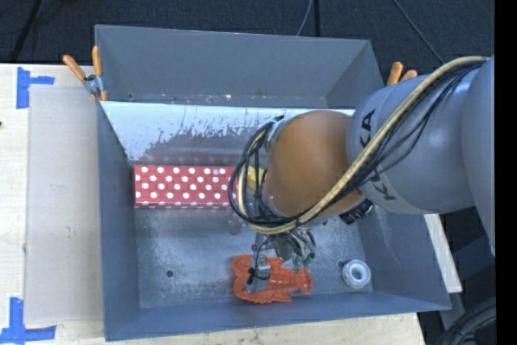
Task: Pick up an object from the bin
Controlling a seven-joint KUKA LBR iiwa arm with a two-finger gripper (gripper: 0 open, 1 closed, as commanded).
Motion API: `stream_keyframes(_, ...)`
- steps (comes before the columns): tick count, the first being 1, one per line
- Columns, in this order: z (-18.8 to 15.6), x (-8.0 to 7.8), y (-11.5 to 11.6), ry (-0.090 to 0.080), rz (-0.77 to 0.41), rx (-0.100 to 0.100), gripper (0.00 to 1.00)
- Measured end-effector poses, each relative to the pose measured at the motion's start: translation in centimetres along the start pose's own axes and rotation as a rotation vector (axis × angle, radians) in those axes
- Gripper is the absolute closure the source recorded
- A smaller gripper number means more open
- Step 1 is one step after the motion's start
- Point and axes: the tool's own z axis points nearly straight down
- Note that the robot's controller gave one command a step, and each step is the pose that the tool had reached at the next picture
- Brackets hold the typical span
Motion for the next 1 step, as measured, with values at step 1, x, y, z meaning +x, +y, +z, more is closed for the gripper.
stream_keyframes(1, 3.57, -0.40, -3.90, -0.006, -0.014, -0.001, 0.00)
